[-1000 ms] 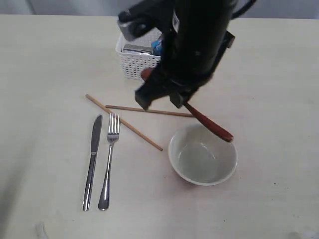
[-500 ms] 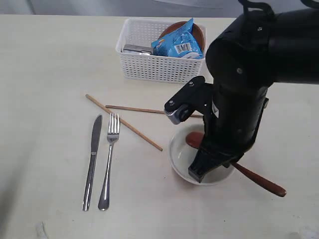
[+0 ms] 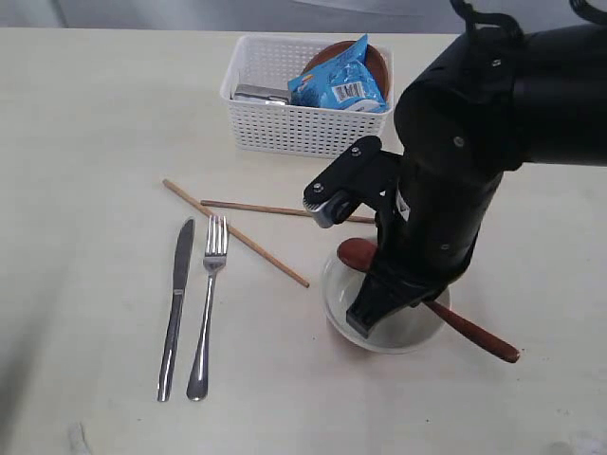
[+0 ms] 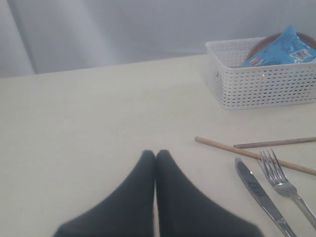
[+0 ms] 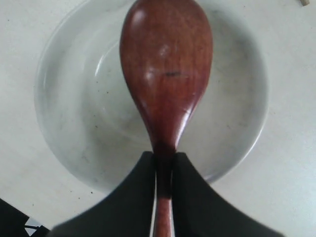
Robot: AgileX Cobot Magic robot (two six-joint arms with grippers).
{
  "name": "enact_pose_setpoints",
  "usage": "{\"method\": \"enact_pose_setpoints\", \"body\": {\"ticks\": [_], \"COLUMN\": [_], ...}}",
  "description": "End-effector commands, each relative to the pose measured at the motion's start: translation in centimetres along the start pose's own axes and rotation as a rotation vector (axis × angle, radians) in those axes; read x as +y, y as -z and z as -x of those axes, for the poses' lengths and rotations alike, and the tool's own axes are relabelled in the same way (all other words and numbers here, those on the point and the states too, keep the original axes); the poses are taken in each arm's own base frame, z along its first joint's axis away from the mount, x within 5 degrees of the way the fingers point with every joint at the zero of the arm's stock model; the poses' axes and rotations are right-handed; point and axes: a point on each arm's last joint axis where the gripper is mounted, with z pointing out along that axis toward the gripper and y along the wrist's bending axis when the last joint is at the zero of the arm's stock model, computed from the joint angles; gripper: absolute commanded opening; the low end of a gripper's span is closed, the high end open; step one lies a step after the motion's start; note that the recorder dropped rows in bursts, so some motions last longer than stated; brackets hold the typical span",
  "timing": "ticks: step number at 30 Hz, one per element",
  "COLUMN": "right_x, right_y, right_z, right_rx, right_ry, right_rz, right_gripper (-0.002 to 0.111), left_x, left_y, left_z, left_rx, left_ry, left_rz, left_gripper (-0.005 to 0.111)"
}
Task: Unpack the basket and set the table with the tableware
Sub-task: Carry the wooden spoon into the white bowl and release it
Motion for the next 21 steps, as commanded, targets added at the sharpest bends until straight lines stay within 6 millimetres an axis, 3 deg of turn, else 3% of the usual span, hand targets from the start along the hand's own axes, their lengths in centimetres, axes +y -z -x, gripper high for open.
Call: {"method": "enact_pose_setpoints", "body": {"ticks": [1,8,17,21], "right_x": [-0.2,-0.2,-0.8,-1.0], "right_y": [0.2,0.2,0.3,1.4], "right_z": [-0.2,-0.2,-0.3,0.0], "right_rx": [0.002,0.003,0.020,0.049], "right_ry": [0.009,0.007,-0.009,-0.025], "right_rz": [-0.010,-0.011,-0.069,-0.081], "right_gripper": [0.002,0.044,0.045,0.045], "left_x": [0.0,0.0,0.0,0.0], "left_y": [0.0,0.0,0.0,0.0], "left_z": [0.0,0.0,0.0,0.0], "left_rx": [-0.013,-0.013,-0.013,-0.013], "left_ry": [-0.002,-0.002,-0.002,-0.002], "left_rz": [-0.003,-0.003,-0.003,-0.003], "left_gripper": [0.000,0.000,0.000,0.000]}}
